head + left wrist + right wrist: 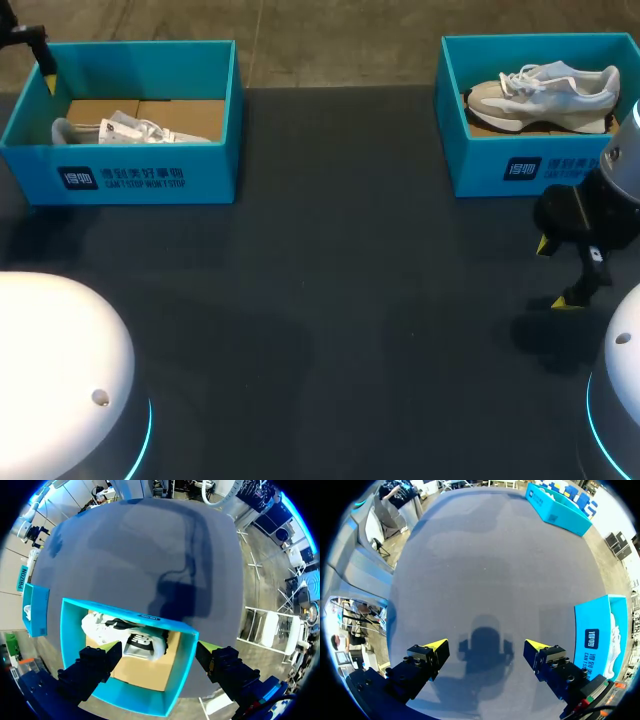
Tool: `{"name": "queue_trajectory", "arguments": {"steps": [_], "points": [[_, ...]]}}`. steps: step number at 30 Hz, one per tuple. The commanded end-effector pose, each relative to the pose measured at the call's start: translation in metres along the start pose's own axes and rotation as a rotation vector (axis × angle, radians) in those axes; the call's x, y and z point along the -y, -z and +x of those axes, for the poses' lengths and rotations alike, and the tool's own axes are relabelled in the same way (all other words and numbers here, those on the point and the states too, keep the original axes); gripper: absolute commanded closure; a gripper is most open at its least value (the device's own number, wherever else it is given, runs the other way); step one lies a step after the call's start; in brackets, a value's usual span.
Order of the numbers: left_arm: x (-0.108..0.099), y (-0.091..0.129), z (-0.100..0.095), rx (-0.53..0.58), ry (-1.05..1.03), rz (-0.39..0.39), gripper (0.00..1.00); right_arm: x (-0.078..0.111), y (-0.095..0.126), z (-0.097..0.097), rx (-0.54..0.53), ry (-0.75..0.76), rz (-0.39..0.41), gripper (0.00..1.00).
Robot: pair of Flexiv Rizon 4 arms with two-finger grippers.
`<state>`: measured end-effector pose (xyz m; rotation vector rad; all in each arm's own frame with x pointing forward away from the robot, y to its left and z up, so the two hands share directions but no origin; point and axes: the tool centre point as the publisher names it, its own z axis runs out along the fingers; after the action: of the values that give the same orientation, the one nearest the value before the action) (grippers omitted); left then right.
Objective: Take the shoe out of the shoebox, open the shoe tongue, remove and reinsert the insole, then place the shoe into the shoebox
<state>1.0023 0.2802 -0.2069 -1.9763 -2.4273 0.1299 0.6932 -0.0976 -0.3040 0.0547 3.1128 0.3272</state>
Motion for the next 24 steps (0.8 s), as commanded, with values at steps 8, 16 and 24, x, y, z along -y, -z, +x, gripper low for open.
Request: {"name": "queue_trajectory", "arguments": {"steps": [8,16,24], "points": [[0.001,0.000,0.000,-0.002,0.000,-0.003,0.00,-0.006,0.013,-0.015,-0.002,-0.054,0.042,0.00],[0.001,0.000,0.000,-0.002,0.000,-0.003,0.00,0.001,0.037,-0.040,-0.013,-0.212,0.119,0.00],[0.001,0.000,0.000,-0.002,0.000,-0.003,0.00,0.010,0.057,-0.062,0.013,-0.433,0.138,0.00]]}}
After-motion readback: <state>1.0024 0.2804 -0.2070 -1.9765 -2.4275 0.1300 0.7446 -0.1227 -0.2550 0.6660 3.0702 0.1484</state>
